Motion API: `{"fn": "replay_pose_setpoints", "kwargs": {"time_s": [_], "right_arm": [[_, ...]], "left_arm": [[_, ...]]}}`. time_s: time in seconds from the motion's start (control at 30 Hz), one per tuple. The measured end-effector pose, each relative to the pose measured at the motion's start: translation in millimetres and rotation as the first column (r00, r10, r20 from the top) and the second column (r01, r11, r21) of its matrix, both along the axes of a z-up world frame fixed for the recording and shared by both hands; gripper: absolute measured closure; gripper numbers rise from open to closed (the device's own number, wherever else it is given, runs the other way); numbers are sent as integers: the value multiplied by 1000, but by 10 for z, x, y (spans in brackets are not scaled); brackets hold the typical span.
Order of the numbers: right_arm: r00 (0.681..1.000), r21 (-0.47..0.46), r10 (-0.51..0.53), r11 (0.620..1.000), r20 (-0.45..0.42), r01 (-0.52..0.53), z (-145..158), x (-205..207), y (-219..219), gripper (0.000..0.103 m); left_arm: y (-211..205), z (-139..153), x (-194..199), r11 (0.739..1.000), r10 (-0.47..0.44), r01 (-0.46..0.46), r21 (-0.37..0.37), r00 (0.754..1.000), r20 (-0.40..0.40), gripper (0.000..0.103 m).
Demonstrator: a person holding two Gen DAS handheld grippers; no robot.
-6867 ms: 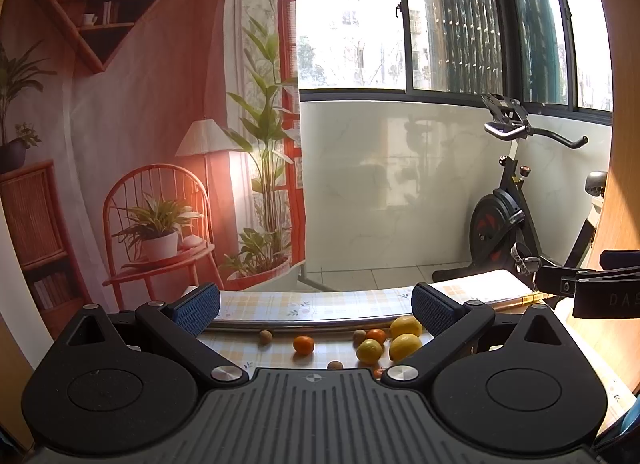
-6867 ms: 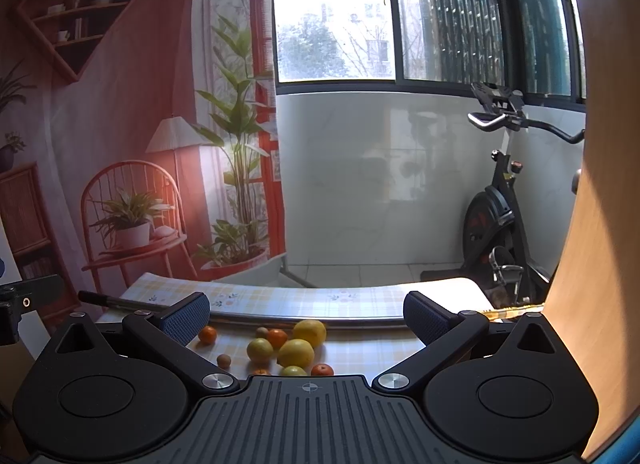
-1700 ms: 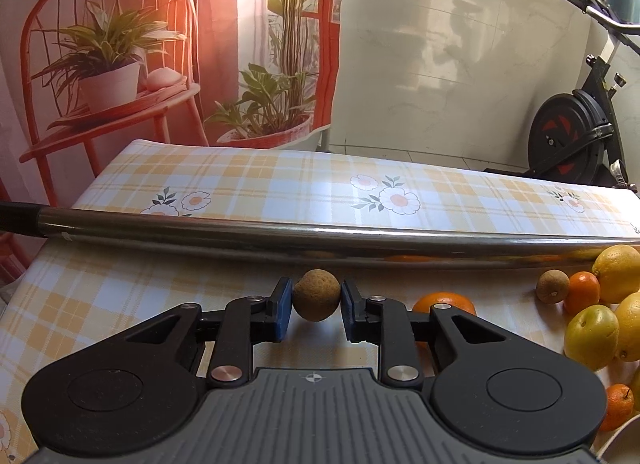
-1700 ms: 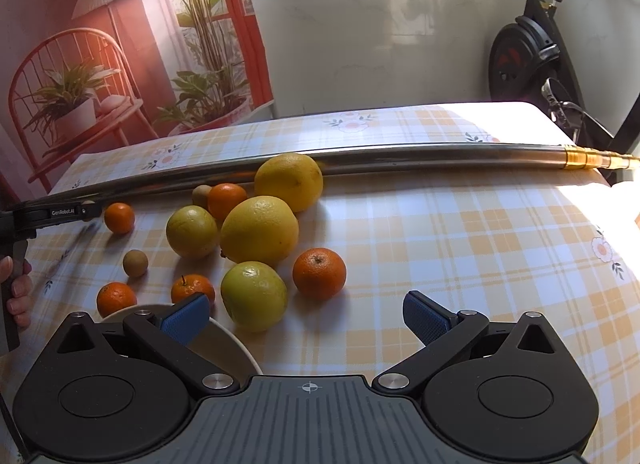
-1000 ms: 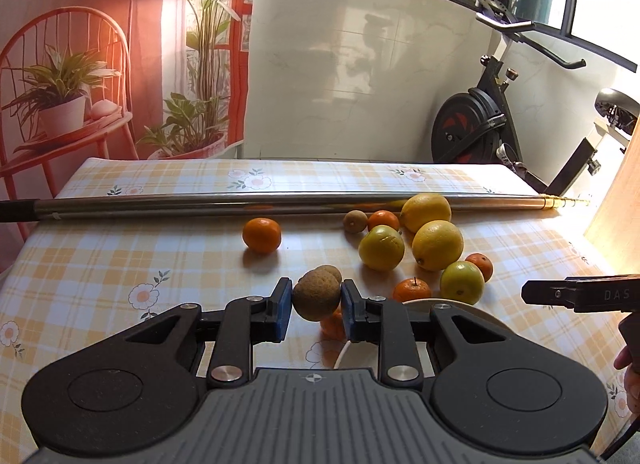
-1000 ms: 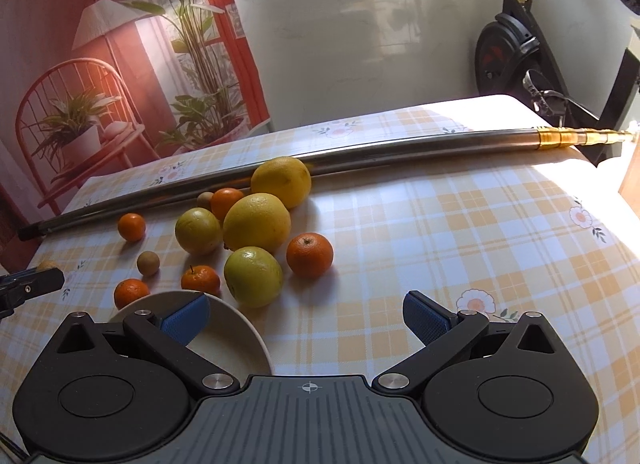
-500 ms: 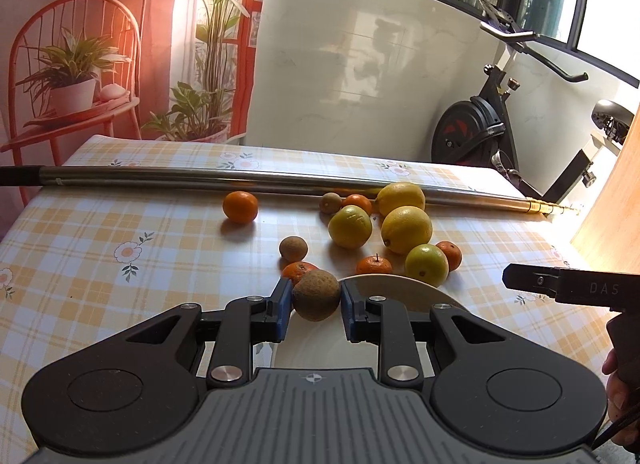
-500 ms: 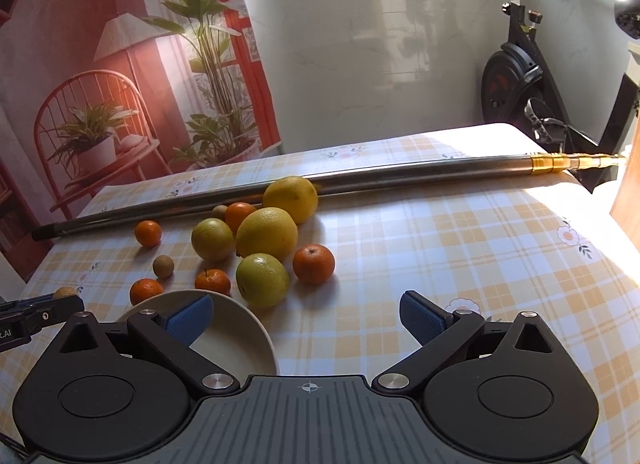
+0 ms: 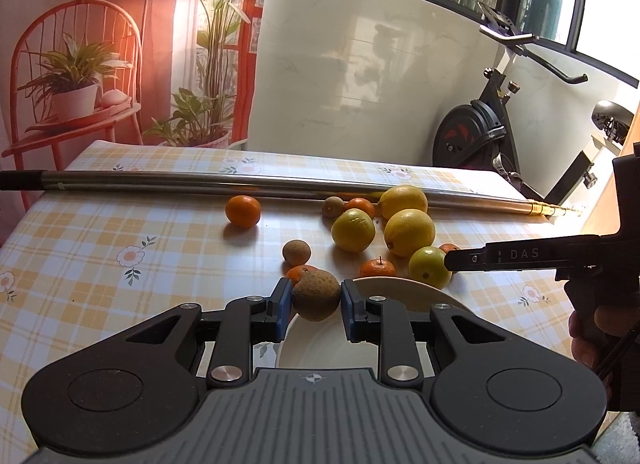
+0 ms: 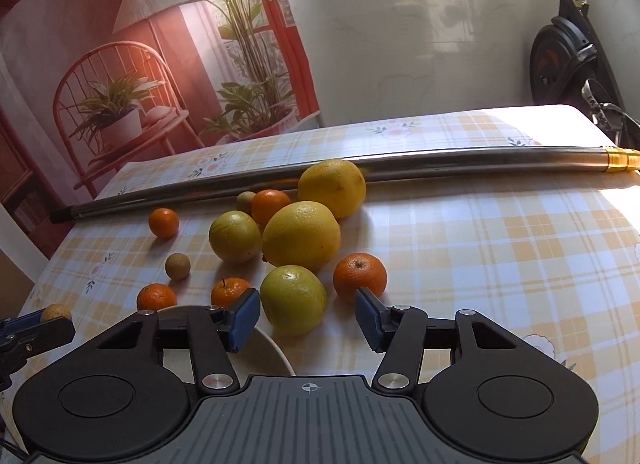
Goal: Organize fruits
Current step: 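Grasp a green-yellow lime with the right gripper while the left gripper holds the kiwi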
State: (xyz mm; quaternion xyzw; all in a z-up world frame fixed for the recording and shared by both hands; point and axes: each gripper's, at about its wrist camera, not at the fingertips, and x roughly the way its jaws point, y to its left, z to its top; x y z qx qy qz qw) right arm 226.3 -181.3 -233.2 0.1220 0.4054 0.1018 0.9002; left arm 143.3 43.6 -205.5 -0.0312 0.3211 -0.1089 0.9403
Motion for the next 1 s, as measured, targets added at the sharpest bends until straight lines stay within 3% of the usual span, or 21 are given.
{"fn": "replay_pose_setpoints", "kwargs": {"time_s": [0.43, 0.57, 0.87, 1.0], "right_arm": [[996, 119, -7, 993, -90, 17, -251, 287, 21, 54], [992, 146, -38, 988, -119, 56, -313, 325, 20, 60], [993, 183, -81, 978, -85, 96, -218, 84, -79, 60], [999, 128, -48, 990, -25, 51, -58, -129, -40, 60]], "left_arm": [[-14, -37, 36, 1000, 0, 0, 5, 1000, -21, 75], [-16, -57, 46, 1000, -3, 3, 4, 1000, -29, 75], [-31, -73, 25, 1000, -18, 18, 7, 999, -42, 75], [-30, -67, 14, 1000, -21, 21, 1, 999, -49, 75]]}}
